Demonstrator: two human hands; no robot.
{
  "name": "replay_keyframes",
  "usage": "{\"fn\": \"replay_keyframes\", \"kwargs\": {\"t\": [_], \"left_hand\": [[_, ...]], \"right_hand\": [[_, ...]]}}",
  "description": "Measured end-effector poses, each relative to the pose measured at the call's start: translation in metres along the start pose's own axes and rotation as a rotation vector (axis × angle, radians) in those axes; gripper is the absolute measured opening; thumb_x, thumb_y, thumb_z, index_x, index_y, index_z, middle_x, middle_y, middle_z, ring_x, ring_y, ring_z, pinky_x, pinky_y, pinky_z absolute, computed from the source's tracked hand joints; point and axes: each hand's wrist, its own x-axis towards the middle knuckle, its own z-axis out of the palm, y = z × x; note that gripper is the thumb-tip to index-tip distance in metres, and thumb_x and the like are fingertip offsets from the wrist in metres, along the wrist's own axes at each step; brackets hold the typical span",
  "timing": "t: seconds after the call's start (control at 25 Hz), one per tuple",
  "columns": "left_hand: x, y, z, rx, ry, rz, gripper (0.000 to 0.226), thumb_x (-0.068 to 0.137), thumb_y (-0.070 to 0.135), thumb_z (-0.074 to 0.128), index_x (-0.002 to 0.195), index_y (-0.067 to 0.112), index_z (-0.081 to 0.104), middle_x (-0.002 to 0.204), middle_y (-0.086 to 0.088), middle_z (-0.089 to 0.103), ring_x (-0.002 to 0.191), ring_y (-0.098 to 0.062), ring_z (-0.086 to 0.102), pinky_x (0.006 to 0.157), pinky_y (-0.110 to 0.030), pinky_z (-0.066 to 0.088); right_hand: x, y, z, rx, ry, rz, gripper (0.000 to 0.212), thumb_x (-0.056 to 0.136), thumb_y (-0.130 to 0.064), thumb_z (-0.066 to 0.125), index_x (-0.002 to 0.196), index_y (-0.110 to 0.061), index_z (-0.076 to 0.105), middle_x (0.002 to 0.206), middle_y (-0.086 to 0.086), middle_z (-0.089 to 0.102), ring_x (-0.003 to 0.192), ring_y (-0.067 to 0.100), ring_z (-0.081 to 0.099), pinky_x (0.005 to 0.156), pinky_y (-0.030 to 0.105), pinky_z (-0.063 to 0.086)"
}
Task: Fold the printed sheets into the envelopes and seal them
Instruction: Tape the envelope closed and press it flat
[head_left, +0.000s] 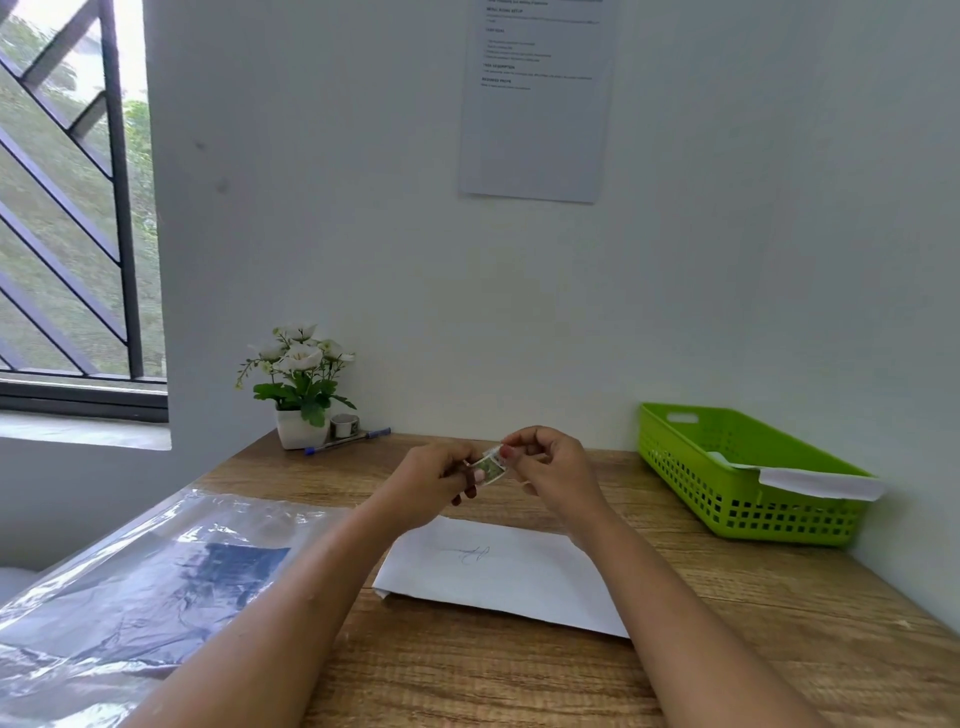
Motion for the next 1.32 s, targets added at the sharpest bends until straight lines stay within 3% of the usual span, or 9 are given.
{"fn": "replay_keyframes", "kwargs": {"t": [0.16,0.36,0.52,0.6,0.72,1.0,1.16,1.32], "left_hand": [[0.001,-0.002,0.002,0.082,0.012,-0.004,0.008,0.092,0.025,0.058,0.088,0.026,0.064,0.069,0.006,0.065,0.064,-0.009,0.057,0.062,-0.026,0.047],[-0.001,-0.008,-0.005,0.204,0.059,-0.064,0.007,0.092,0.028,0.057,0.092,0.027,0.064,0.073,0.009,0.064,0.070,-0.013,0.059,0.066,-0.032,0.050],[-0.001,-0.007,-0.003,0.144,0.017,-0.026,0.006,0.092,0.025,0.058,0.089,0.026,0.064,0.072,0.006,0.064,0.068,-0.011,0.059,0.067,-0.030,0.052],[-0.001,-0.004,0.000,0.138,-0.008,-0.016,0.008,0.092,0.024,0.058,0.086,0.024,0.063,0.071,0.006,0.063,0.067,-0.009,0.058,0.064,-0.024,0.048],[0.000,-0.007,-0.002,0.221,0.006,-0.049,0.010,0.092,0.025,0.056,0.084,0.028,0.060,0.074,0.007,0.062,0.069,-0.011,0.056,0.063,-0.025,0.045],[-0.006,-0.026,-0.019,0.608,0.200,-0.388,0.015,0.091,0.021,0.052,0.104,0.023,0.060,0.094,0.005,0.059,0.084,-0.014,0.056,0.065,-0.027,0.043],[-0.007,-0.037,-0.024,0.621,0.132,-0.572,0.030,0.089,0.023,0.056,0.118,0.018,0.053,0.113,-0.003,0.060,0.094,-0.017,0.054,0.072,-0.029,0.045],[-0.005,-0.043,-0.020,0.647,0.053,-0.617,0.055,0.088,0.038,0.060,0.134,0.014,0.043,0.130,-0.006,0.052,0.117,-0.024,0.049,0.092,-0.036,0.046]], "right_hand": [[0.003,0.005,0.000,-0.055,0.028,0.026,0.009,0.090,-0.009,0.062,0.087,-0.015,0.068,0.077,0.000,0.062,0.065,0.011,0.053,0.051,0.016,0.042],[0.004,0.003,-0.005,-0.038,0.102,0.042,0.014,0.095,-0.012,0.054,0.092,-0.016,0.067,0.077,-0.001,0.061,0.060,0.010,0.050,0.052,0.021,0.041],[0.000,0.005,-0.002,-0.114,-0.032,0.123,0.021,0.093,-0.030,0.059,0.111,-0.022,0.065,0.100,-0.005,0.066,0.091,0.011,0.060,0.070,0.023,0.047],[-0.001,0.007,0.001,-0.180,-0.077,0.095,0.021,0.090,-0.024,0.064,0.110,-0.019,0.067,0.094,-0.004,0.064,0.091,0.011,0.060,0.069,0.020,0.046],[0.000,0.004,-0.001,-0.178,-0.039,0.029,0.014,0.089,-0.007,0.063,0.100,-0.012,0.072,0.080,-0.008,0.063,0.075,0.003,0.056,0.060,0.012,0.043],[0.004,0.004,-0.006,-0.092,0.028,0.074,0.024,0.091,0.001,0.056,0.102,-0.015,0.069,0.089,0.000,0.066,0.082,0.007,0.058,0.062,0.016,0.042],[0.003,0.003,-0.005,-0.166,-0.019,0.079,0.028,0.091,0.002,0.053,0.109,-0.016,0.066,0.097,0.006,0.064,0.076,0.004,0.054,0.061,0.014,0.039],[0.000,0.002,-0.006,-0.272,-0.067,0.080,0.027,0.090,-0.002,0.058,0.110,-0.019,0.065,0.102,0.011,0.063,0.083,0.006,0.058,0.065,0.016,0.045]]}}
